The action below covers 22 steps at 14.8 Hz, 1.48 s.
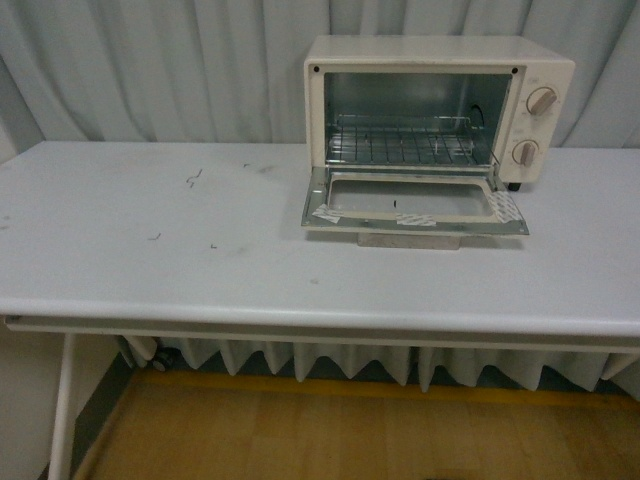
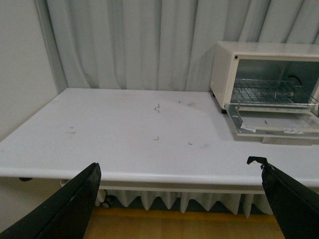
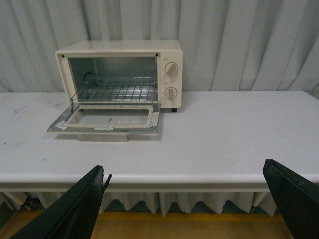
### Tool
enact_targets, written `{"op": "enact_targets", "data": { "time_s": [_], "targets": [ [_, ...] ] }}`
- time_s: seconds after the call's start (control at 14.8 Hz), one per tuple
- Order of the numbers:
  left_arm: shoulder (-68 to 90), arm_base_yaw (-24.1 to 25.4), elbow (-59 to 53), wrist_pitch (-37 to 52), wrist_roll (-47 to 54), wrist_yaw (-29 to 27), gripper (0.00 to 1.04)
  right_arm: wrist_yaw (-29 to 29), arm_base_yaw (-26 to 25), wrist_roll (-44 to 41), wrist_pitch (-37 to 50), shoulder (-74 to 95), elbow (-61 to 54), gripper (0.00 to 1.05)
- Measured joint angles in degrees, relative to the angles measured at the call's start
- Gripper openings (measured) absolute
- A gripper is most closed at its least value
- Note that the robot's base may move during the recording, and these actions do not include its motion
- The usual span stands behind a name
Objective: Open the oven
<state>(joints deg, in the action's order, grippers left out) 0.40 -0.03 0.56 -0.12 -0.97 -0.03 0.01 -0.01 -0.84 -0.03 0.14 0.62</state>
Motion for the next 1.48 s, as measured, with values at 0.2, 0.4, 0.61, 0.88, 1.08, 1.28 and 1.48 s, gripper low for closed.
{"op": "enact_targets", "data": {
  "time_s": [0.2, 0.4, 0.61, 0.88, 1.08, 1.28, 1.48],
  "targets": [
    [0.0, 0.0, 0.0, -0.07, 0.0, 0.02, 0.98, -0.02, 0.0, 0.0, -0.17, 0.0, 0.0, 0.98],
    [0.0, 0.0, 0.0, -0.04, 0.0, 0.02, 0.98, 0.02, 0.0, 0.0, -0.15, 0.0, 0.0, 0.98],
    [0.0, 0.0, 0.0, -0.09, 0.07, 0.04, 0.98, -0.02, 0.0, 0.0, -0.2, 0.0, 0.0, 0.98],
    [0.0, 0.0, 0.0, -0.02, 0.09, 0.0, 0.98, -0.02, 0.0, 0.0, -0.17, 0.0, 0.0, 0.98],
    [0.0, 0.0, 0.0, -0.07, 0.13, 0.0, 0.98, -0.04, 0.0, 0.0, -0.13, 0.0, 0.0, 0.98],
    [0.0, 0.0, 0.0, -0.07, 0.15, 0.07, 0.98, 0.0, 0.0, 0.0, -0.15, 0.0, 0.0, 0.98],
    [0.0, 0.0, 0.0, -0.35, 0.17, 0.09, 0.98, 0.07, 0.0, 0.0, -0.39, 0.0, 0.0, 0.98]
  ]
}}
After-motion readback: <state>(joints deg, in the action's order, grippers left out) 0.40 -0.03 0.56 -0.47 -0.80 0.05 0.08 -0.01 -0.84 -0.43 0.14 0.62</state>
